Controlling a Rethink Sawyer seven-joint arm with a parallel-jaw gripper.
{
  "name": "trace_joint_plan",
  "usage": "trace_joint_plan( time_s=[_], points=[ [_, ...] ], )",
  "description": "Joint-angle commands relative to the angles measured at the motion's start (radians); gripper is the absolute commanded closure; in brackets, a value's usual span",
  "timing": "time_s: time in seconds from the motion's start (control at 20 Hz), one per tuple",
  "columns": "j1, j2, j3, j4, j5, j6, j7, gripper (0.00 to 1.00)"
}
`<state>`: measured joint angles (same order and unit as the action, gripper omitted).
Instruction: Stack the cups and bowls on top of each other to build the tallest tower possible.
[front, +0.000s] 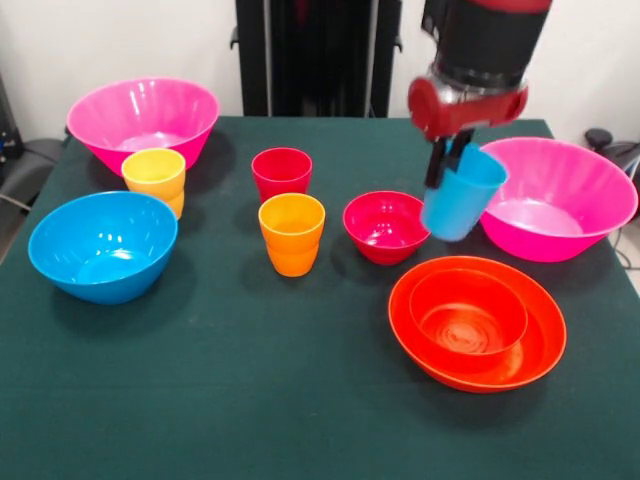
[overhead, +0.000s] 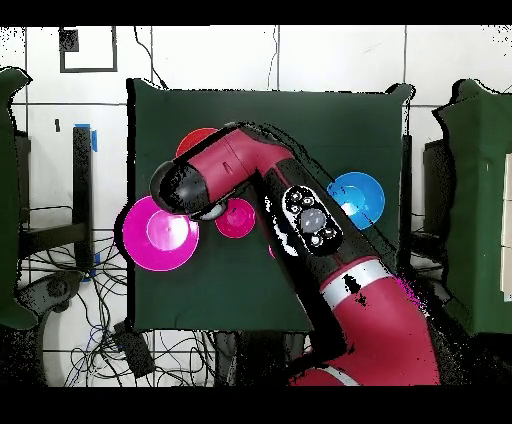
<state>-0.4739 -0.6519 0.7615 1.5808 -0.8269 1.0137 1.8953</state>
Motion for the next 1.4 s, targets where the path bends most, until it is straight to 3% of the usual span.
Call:
trace_joint_plan(
  time_s=[0.05,0.2,0.35,0.5,0.75,0.85,0.95,1.25,1.4],
  points=[
    [0.127,0.181,-0.195,-0.214,-0.143,0.011,0.177,1.0],
    [0.162,0.267,-0.242,-0.334,-0.024,0.043,0.349,1.0],
    [0.178,0.303,-0.27,-0.419,0.079,-0.007,0.489,1.0],
    [0.164,0.288,-0.253,-0.436,0.199,-0.021,0.489,1.0],
    [0.117,0.167,-0.173,-0.305,0.322,-0.078,0.385,1.0],
    [0.078,0.106,-0.13,-0.228,0.347,-0.112,0.297,1.0],
    [0.058,0.056,-0.114,-0.174,0.344,-0.136,0.229,1.0],
    [-0.02,-0.12,-0.054,0.031,0.395,-0.023,0.058,1.0],
    [-0.035,-0.131,-0.045,0.034,0.365,-0.025,0.015,1.0]
  ],
)
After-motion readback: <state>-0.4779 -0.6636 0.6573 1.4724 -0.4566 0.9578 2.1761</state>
